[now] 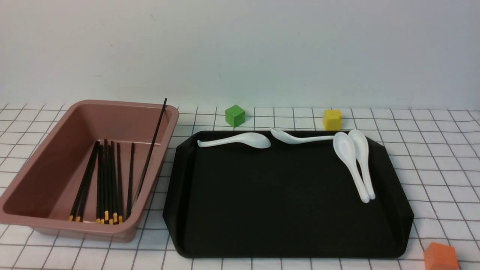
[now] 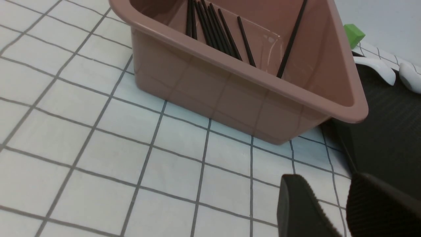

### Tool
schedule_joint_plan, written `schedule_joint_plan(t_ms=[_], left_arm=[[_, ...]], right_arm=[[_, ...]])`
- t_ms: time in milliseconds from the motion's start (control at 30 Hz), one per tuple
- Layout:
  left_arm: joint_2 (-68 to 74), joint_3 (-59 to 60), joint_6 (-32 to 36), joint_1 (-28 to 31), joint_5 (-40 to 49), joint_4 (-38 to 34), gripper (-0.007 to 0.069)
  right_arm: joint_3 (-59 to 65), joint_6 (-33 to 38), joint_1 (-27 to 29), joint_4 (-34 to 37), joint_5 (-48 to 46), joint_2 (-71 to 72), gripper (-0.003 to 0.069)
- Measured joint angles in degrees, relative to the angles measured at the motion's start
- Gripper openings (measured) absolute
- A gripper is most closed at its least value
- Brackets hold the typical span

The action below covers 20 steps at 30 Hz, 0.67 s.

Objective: On white black tablecloth take chopsticks from black tray and put them in box.

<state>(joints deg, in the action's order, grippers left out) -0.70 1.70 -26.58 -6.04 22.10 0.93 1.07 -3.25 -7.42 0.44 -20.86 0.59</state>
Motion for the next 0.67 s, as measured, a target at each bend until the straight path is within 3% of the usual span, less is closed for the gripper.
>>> schedule_joint_plan(t_ms=[667], left_arm=[[0.00, 0.00, 0.00, 0.00, 0.00, 0.00, 0.0239]], right_arm=[[0.00, 0.00, 0.00, 0.00, -0.04, 0.00, 0.0150]])
